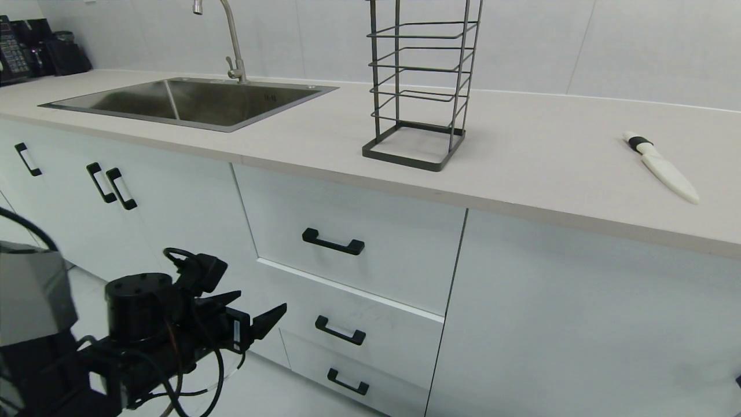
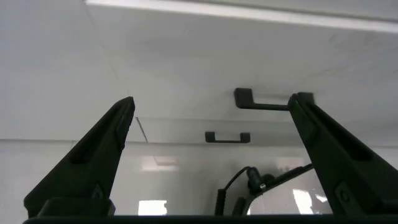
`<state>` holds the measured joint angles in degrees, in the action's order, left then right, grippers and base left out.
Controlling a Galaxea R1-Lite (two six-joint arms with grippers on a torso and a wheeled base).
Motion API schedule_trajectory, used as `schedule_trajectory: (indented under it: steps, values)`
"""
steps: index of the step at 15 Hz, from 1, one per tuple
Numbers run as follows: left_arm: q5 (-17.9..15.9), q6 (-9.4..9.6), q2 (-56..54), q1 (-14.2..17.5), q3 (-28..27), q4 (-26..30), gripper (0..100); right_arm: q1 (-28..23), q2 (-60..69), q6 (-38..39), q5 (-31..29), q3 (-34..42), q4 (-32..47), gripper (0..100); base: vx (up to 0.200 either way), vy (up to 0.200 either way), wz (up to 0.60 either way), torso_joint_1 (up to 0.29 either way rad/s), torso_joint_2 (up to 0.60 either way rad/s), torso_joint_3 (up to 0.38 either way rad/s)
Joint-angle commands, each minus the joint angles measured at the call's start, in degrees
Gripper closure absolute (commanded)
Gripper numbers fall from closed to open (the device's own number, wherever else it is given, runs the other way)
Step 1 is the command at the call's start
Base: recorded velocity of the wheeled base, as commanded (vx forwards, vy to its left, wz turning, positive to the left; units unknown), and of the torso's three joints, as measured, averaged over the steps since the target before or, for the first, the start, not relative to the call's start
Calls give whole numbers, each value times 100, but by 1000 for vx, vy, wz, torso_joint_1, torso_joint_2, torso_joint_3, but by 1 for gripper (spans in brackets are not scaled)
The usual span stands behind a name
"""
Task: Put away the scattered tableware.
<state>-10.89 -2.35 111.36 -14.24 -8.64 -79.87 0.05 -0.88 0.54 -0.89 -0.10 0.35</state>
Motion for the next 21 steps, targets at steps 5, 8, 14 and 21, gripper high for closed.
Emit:
schedule_trajectory:
  steps: [5, 8, 14, 21]
  values:
    - [8, -37, -2866, 149, 864, 112, 0, 4, -9, -1, 1, 1, 0, 0, 0, 0, 0, 0, 0, 0]
    - [8, -37, -3446, 422, 864, 121, 0, 4, -9, -1, 1, 1, 0, 0, 0, 0, 0, 0, 0, 0]
    - [8, 24, -5494, 932, 864, 1053, 0, 4, 0, -1, 1, 1, 0, 0, 0, 0, 0, 0, 0, 0]
    - [43, 112, -9106, 967, 21, 5992, 0, 4, -9, -1, 1, 1, 0, 0, 0, 0, 0, 0, 0, 0]
